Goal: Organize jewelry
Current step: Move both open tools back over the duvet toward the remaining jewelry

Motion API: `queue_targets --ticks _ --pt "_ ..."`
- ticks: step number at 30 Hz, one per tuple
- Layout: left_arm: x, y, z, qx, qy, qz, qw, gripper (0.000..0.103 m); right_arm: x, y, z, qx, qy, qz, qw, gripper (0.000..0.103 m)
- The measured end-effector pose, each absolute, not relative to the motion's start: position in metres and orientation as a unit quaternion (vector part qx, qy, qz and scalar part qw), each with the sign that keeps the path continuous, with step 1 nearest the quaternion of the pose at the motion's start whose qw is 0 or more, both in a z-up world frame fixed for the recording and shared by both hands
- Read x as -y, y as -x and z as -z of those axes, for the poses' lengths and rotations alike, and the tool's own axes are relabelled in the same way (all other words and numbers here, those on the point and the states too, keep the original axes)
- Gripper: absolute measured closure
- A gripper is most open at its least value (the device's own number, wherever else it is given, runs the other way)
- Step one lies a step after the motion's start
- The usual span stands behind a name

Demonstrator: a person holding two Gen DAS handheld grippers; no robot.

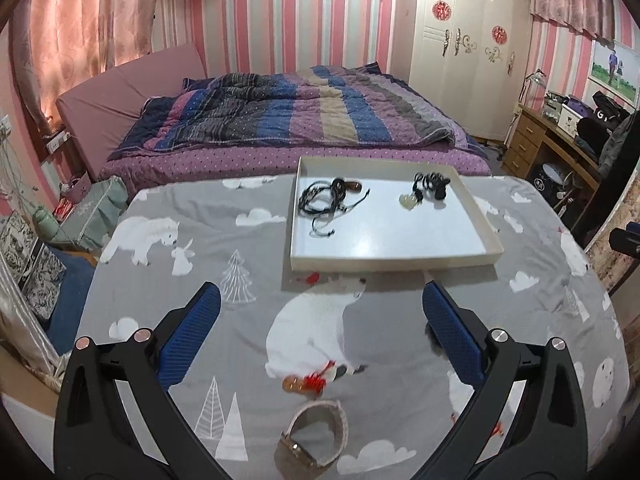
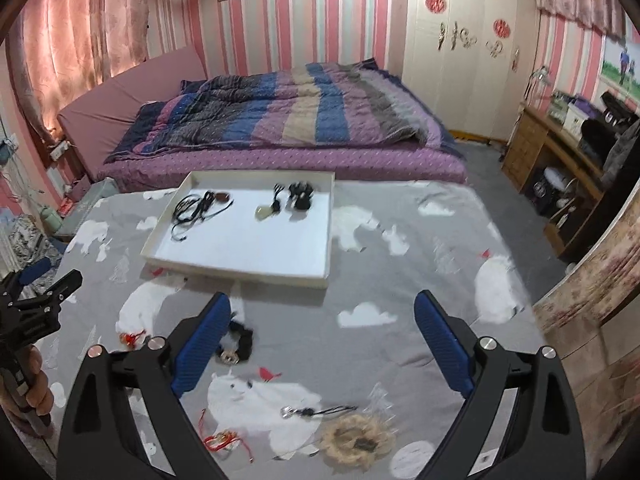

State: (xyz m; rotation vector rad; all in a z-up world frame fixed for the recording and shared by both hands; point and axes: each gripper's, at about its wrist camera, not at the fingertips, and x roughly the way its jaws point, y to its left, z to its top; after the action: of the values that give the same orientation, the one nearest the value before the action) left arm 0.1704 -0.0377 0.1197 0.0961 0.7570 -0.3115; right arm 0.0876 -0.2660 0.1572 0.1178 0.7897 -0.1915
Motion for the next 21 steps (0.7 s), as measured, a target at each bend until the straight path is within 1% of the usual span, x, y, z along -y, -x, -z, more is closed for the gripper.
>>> queue_targets --ticks 7,13,21 --pt "0.022 -0.165 -0.080 -0.388 -0.046 0.141 0.910 0.003 0.264 -0.077 -0.110 -0.379 -0.042 0.113 0.918 0.010" --pt "0.010 -0.165 -0.046 -0.424 -0.029 0.144 0.894 0.003 0.269 -0.069 -0.080 -0.386 -0.049 0.119 0.914 0.010" --pt "0.007 -0.154 -0.038 -0.422 -0.035 0.137 0.895 0.003 0.278 -0.057 -0.057 -0.400 -0.053 0.126 0.906 0.010"
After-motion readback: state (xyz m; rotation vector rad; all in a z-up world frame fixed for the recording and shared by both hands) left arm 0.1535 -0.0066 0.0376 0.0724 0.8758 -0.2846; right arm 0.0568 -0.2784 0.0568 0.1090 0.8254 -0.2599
